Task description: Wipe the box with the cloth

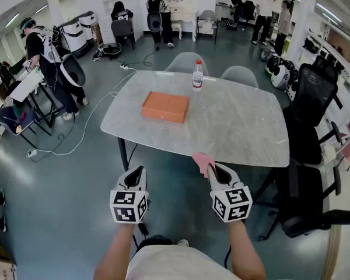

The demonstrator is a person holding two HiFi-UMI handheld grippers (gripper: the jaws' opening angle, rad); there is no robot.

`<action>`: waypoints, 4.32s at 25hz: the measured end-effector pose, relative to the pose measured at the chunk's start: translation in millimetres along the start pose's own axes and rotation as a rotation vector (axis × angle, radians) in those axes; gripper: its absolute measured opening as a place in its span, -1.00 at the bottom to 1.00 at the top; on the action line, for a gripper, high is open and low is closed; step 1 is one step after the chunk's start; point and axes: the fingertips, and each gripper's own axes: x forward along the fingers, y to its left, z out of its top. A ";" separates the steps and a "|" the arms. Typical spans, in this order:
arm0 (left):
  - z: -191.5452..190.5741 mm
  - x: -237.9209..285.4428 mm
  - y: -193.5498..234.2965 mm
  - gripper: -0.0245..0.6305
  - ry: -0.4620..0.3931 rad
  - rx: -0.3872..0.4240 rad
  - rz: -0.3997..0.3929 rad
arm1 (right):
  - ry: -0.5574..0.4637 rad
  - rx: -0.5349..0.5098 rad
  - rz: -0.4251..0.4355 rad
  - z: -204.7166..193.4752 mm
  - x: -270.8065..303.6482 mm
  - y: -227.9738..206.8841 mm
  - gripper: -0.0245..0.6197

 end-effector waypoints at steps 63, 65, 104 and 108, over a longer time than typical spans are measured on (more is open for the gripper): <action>81.8 333.8 119.8 -0.88 0.105 -0.014 -0.120 | 0.163 0.165 -0.159 27.4 320.7 -160.6 -0.87; 85.2 343.1 117.0 -0.88 0.107 -0.014 -0.099 | 0.174 0.174 -0.144 23.4 332.1 -172.8 -0.87; 81.6 349.5 120.9 -0.88 0.140 -0.113 0.207 | 0.506 -0.173 0.287 -24.2 441.8 -179.2 -0.87; 75.7 344.7 125.5 -0.88 0.134 -0.121 0.201 | 0.511 -0.182 0.309 -28.9 440.8 -168.3 -0.87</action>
